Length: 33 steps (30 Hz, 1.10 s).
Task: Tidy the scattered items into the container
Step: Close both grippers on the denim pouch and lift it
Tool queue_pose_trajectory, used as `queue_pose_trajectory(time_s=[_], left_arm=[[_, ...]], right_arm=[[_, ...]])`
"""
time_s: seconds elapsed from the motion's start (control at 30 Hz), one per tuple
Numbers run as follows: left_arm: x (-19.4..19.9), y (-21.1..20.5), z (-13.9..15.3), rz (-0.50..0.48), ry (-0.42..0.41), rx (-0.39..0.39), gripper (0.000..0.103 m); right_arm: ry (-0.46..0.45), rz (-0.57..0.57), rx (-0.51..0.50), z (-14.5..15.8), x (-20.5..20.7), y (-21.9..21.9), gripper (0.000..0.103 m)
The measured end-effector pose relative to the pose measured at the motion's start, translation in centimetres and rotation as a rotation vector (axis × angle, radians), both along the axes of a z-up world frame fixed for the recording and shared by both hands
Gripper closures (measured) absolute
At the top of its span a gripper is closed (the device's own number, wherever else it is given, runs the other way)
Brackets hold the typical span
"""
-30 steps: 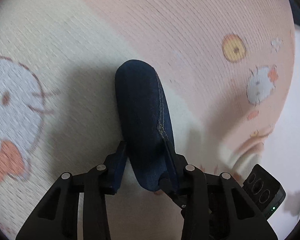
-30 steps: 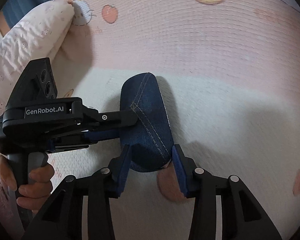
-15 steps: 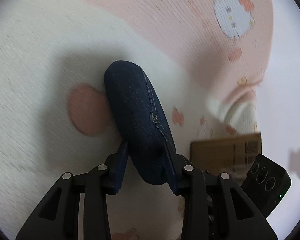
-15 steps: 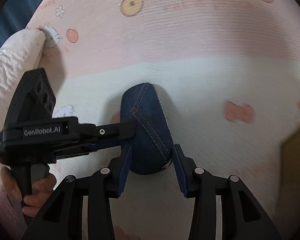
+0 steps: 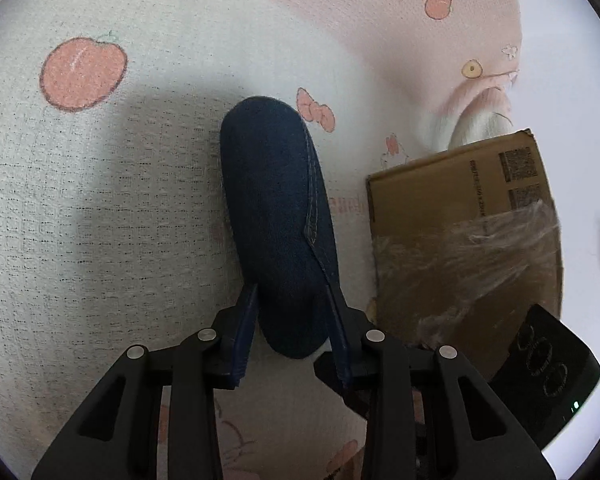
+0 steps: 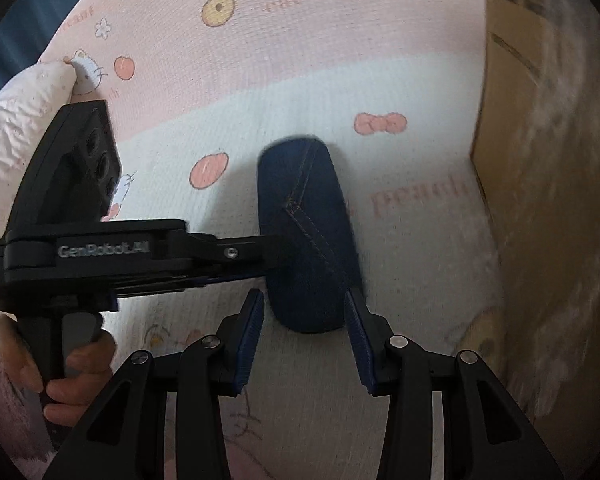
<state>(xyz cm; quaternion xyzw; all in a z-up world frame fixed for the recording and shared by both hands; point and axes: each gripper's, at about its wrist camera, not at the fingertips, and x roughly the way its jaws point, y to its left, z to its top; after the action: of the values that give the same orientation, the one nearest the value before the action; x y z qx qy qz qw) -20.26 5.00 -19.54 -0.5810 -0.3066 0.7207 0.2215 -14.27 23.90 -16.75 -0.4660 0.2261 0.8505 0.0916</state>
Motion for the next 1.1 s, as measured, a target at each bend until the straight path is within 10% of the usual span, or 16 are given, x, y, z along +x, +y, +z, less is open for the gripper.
queue_pose_trajectory(time_s=[0.13, 0.27, 0.6, 1.1], left_arm=[[-0.3, -0.6, -0.2, 0.013, -0.028, 0.035, 0.067], [-0.4, -2.1, -0.3, 0.070, -0.030, 0.074, 0.063], [-2.4, -4.5, -1.2, 0.118, -0.029, 0.130, 0.041], [-4.9, -3.8, -2.4, 0.124, -0.077, 0.169, 0.059]], right_arm=[[-0.033, -0.013, 0.075, 0.2, -0.5, -0.5, 0.060], [-0.020, -0.030, 0.075, 0.1, -1.0, -0.2, 0.034], [-0.072, 0.001, 0.071, -2.0, -4.3, 0.4, 0.033], [-0.070, 0.037, 0.092, -3.2, -7.3, 0.5, 0.040]])
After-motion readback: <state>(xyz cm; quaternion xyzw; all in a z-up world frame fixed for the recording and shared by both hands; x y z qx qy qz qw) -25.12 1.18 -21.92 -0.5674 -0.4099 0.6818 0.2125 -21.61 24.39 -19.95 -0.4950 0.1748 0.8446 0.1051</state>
